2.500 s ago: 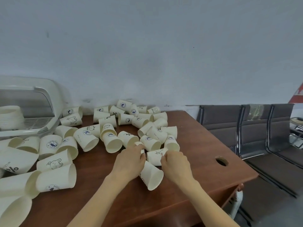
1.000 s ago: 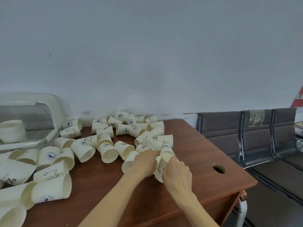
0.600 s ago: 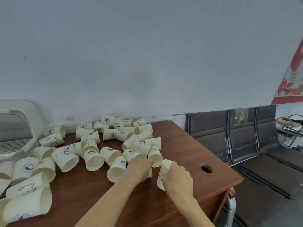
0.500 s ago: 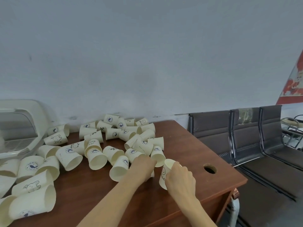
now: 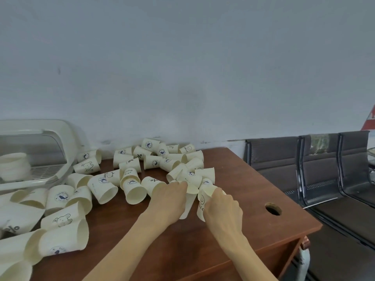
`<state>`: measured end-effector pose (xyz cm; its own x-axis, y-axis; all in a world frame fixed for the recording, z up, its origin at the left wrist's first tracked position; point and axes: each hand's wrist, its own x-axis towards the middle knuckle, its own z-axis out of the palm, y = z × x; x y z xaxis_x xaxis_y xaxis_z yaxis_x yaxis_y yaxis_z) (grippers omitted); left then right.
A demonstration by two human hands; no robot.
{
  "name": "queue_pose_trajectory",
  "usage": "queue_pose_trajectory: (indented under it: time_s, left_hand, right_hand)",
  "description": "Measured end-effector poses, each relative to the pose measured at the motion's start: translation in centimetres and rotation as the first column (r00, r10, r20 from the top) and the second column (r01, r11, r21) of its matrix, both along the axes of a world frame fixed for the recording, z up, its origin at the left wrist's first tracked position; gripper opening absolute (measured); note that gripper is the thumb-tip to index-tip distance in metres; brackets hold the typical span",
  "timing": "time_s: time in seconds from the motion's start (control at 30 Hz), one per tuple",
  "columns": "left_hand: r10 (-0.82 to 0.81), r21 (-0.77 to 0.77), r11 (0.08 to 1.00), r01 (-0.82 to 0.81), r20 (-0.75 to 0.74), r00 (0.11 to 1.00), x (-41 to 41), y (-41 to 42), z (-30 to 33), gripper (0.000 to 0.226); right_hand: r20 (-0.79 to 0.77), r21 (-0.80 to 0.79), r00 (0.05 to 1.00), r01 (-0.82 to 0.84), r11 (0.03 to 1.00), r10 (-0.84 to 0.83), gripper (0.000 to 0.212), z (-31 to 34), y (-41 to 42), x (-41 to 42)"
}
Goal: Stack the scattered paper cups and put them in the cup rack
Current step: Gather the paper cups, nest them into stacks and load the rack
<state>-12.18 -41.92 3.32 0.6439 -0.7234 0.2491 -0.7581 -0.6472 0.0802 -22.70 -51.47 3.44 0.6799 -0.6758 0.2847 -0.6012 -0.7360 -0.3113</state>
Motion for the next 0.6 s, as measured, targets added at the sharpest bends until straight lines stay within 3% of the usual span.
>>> queue_pose_trajectory:
  time_s: [0.3,0.6]
  left_hand:
    - [0.139,-0.339,0.927,-0.160,-0.086,0.987,1.1,8.3,-0.2,0.016]
    - [0.279,-0.499,0.815,-0.295,-0.109,0.954,2.4,17.3,-0.1,0.011]
  right_hand:
    - [0.052,-0.081,0.987,-0.150,0.985,0.155,0.017,1.7,5.3,3.6]
    - [0.132,-0.089,0.934,-0.321,0.943,0.331,0.017,2.3,12.6,7.1]
